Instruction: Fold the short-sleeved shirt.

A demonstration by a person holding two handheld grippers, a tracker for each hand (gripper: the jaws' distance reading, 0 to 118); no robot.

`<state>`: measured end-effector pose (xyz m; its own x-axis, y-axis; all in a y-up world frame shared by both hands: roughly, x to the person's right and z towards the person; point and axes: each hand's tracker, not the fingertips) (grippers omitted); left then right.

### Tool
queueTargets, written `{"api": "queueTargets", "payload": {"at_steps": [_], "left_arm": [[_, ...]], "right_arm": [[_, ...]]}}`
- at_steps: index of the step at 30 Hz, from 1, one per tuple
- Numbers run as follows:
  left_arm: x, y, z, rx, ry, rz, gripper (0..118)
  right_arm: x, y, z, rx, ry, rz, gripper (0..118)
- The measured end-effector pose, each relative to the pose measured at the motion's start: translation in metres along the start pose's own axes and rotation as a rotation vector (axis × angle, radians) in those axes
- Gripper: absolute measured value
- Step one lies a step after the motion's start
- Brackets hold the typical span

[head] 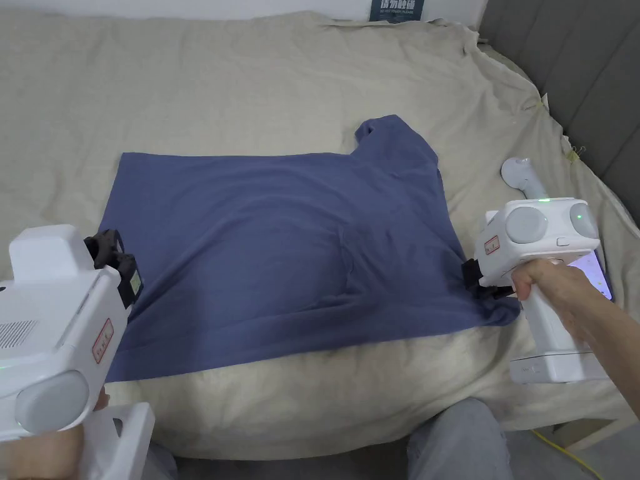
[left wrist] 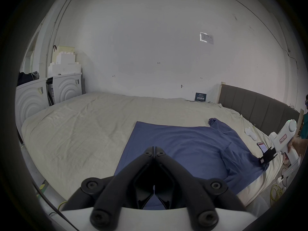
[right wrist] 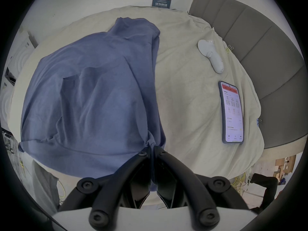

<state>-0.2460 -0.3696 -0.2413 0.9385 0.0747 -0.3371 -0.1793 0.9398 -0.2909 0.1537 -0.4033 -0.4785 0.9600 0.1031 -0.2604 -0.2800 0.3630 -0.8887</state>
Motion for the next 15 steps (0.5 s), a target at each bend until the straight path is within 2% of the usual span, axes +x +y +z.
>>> {"api": "queueTargets", "payload": {"at_steps": [2,5,7,8,10,12,13,15], "left_arm": [[-0.001,0.002,-0.001,-0.017,0.002,0.001,0],[-0.006,0.005,-0.007,-0.090,-0.009,-0.002,0],[-0.010,0.008,-0.009,-0.150,-0.026,0.011,13],[-0.014,0.010,-0.012,-0.171,-0.031,0.032,24],[-0.022,0.013,-0.017,-0.248,-0.029,0.043,68],[-0.028,0.017,-0.024,-0.324,-0.006,0.003,106],[-0.032,0.018,-0.025,-0.339,-0.005,-0.016,115],[-0.043,0.021,-0.026,-0.378,-0.012,-0.027,118]], "right_arm": [[0.003,-0.006,0.012,0.074,0.010,-0.008,2],[0.010,-0.020,0.033,0.191,0.067,-0.060,2],[0.013,-0.031,0.043,0.256,0.086,-0.096,2],[0.015,-0.035,0.048,0.279,0.095,-0.103,2],[0.017,-0.043,0.055,0.323,0.107,-0.117,2],[0.021,-0.051,0.061,0.340,0.122,-0.143,2],[0.021,-0.053,0.061,0.345,0.131,-0.156,2],[0.022,-0.057,0.064,0.345,0.139,-0.158,2]]}}
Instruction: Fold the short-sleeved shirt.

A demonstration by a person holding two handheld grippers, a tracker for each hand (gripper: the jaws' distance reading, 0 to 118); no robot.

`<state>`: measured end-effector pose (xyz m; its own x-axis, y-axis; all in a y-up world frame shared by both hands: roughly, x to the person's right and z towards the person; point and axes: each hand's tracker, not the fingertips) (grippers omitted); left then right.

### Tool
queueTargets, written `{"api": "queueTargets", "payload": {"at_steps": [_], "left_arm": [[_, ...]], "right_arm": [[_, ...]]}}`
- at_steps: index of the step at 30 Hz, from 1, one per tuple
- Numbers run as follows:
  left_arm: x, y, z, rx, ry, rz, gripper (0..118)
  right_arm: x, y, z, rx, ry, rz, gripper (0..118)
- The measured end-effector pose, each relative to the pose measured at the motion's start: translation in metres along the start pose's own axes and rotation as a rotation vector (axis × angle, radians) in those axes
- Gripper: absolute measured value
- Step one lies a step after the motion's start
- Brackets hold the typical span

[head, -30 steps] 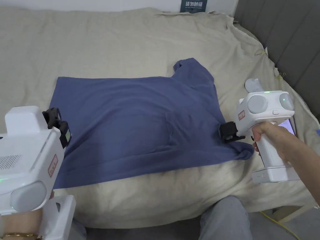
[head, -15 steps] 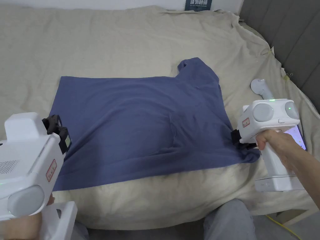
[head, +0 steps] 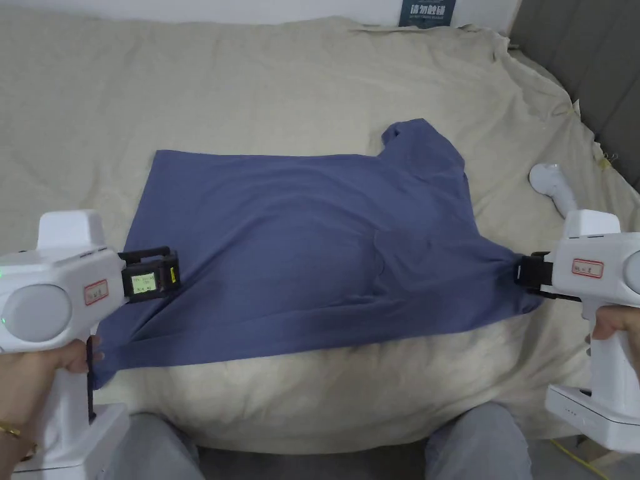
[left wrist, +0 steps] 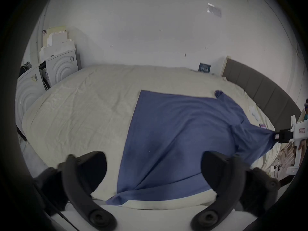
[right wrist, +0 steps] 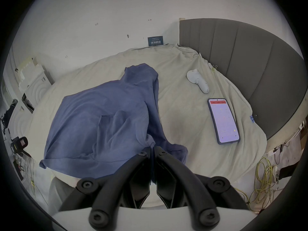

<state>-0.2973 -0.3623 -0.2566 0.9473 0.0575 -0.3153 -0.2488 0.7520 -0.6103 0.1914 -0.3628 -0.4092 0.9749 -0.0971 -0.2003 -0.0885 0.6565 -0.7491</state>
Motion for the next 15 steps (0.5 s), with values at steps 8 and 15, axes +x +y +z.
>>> {"api": "queueTargets", "payload": {"at_steps": [8,15], "left_arm": [[-0.050,-0.008,-0.023,-0.255,0.063,-0.072,118],[-0.055,-0.043,-0.036,-0.363,0.020,-0.094,111]], "right_arm": [[0.004,-0.005,-0.002,0.008,-0.003,-0.025,2],[0.000,-0.005,-0.006,0.005,-0.018,-0.022,2]]}}
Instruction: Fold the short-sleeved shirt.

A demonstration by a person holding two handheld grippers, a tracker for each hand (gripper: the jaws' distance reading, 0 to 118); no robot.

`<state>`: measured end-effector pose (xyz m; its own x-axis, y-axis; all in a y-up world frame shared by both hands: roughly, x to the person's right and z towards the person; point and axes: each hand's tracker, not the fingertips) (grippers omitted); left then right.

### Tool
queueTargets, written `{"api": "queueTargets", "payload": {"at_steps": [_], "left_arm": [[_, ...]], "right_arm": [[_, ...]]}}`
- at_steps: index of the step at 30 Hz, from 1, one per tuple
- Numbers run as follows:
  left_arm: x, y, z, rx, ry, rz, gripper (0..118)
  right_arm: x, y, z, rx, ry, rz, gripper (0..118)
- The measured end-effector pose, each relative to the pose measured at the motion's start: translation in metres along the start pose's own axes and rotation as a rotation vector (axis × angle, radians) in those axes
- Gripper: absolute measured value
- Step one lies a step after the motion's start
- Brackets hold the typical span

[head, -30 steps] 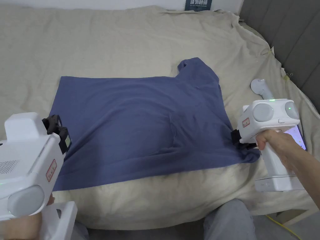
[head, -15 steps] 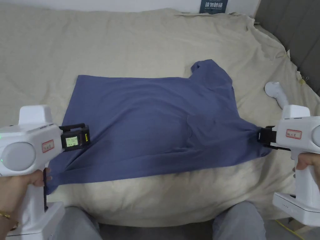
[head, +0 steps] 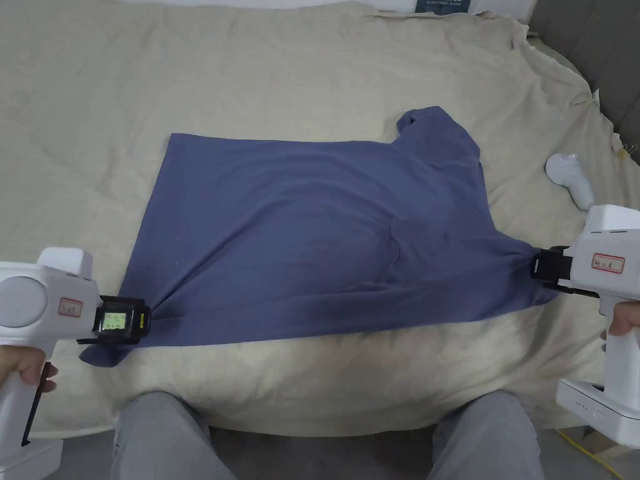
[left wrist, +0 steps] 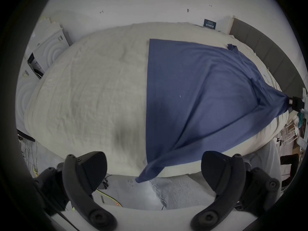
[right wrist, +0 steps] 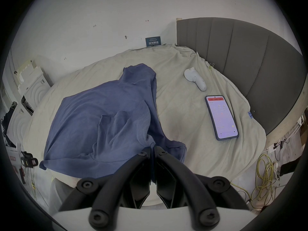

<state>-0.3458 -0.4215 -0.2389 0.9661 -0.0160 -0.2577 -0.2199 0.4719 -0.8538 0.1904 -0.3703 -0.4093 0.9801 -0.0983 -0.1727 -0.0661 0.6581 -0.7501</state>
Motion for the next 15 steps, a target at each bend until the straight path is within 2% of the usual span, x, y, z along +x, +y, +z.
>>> {"api": "queueTargets", "payload": {"at_steps": [2,4,5,6,7,8,12,15], "left_arm": [[0.003,-0.005,-0.005,-0.014,-0.004,0.002,94],[0.006,-0.010,-0.010,-0.032,-0.011,-0.004,69],[0.007,-0.012,-0.012,-0.043,-0.009,-0.012,53],[0.009,-0.014,-0.015,-0.046,0.000,-0.018,25],[0.011,-0.016,-0.017,-0.041,0.014,-0.022,5],[0.011,-0.018,-0.020,-0.037,0.025,-0.023,0],[0.006,-0.023,-0.010,-0.001,-0.027,0.055,0],[0.001,-0.023,0.006,0.091,0.013,0.079,0]], "right_arm": [[0.001,0.000,-0.002,-0.003,-0.002,-0.014,2],[0.000,-0.001,-0.003,-0.008,-0.002,-0.019,2],[0.000,-0.001,-0.004,-0.010,-0.006,-0.018,2],[0.000,-0.001,-0.004,-0.013,-0.010,-0.015,2],[0.000,-0.002,-0.004,-0.014,-0.011,-0.015,2],[0.001,-0.002,-0.004,-0.016,-0.012,-0.020,2],[0.004,-0.004,0.000,-0.021,-0.015,-0.018,2],[0.009,-0.006,0.008,-0.017,-0.010,-0.027,2]]}}
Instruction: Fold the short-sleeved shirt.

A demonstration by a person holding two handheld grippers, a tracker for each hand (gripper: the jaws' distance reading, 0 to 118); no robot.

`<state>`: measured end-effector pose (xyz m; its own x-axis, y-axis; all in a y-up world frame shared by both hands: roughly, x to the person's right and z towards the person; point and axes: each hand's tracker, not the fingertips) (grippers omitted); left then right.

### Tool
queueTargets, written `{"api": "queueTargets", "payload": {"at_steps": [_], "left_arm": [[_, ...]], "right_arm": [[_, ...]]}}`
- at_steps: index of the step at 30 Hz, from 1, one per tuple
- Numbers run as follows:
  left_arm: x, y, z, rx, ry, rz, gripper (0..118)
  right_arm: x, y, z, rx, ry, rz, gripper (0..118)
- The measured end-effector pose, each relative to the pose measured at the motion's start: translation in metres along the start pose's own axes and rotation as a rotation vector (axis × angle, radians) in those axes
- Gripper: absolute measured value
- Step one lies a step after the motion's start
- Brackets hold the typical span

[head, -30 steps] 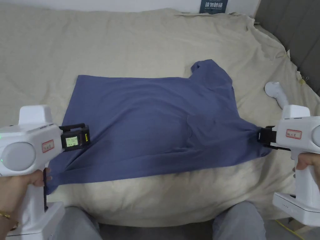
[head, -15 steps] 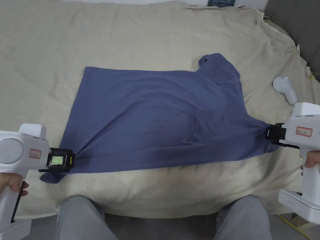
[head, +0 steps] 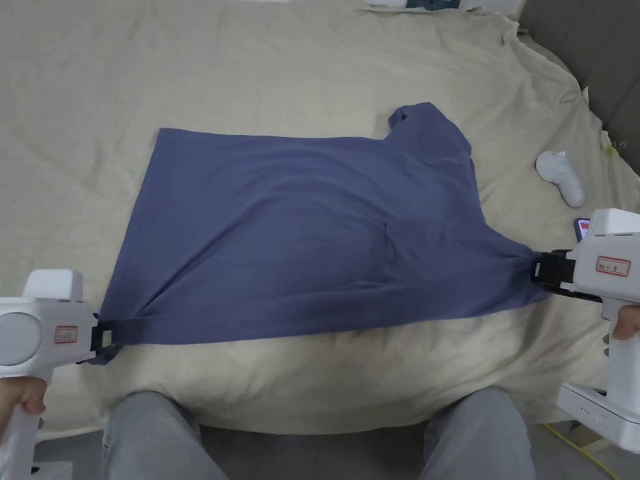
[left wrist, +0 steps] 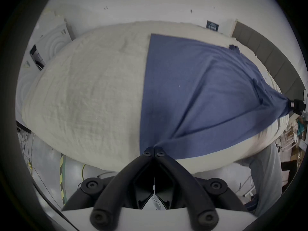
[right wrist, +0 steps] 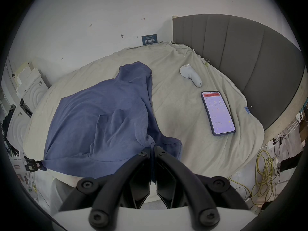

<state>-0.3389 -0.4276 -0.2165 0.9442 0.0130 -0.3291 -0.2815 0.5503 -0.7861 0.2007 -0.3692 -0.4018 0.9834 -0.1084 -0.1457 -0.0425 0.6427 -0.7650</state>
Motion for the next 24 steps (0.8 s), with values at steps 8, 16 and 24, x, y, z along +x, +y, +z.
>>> {"api": "queueTargets", "payload": {"at_steps": [8,16,24], "left_arm": [[-0.031,0.044,0.041,0.260,-0.094,0.294,0],[-0.005,0.125,0.017,0.357,-0.025,0.314,0],[0.019,0.202,-0.054,0.269,0.088,0.166,0]], "right_arm": [[0.007,0.020,0.013,0.059,-0.013,-0.047,2],[-0.007,0.073,-0.010,0.111,-0.055,-0.067,2],[-0.013,0.119,-0.080,0.047,-0.148,-0.094,2]]}}
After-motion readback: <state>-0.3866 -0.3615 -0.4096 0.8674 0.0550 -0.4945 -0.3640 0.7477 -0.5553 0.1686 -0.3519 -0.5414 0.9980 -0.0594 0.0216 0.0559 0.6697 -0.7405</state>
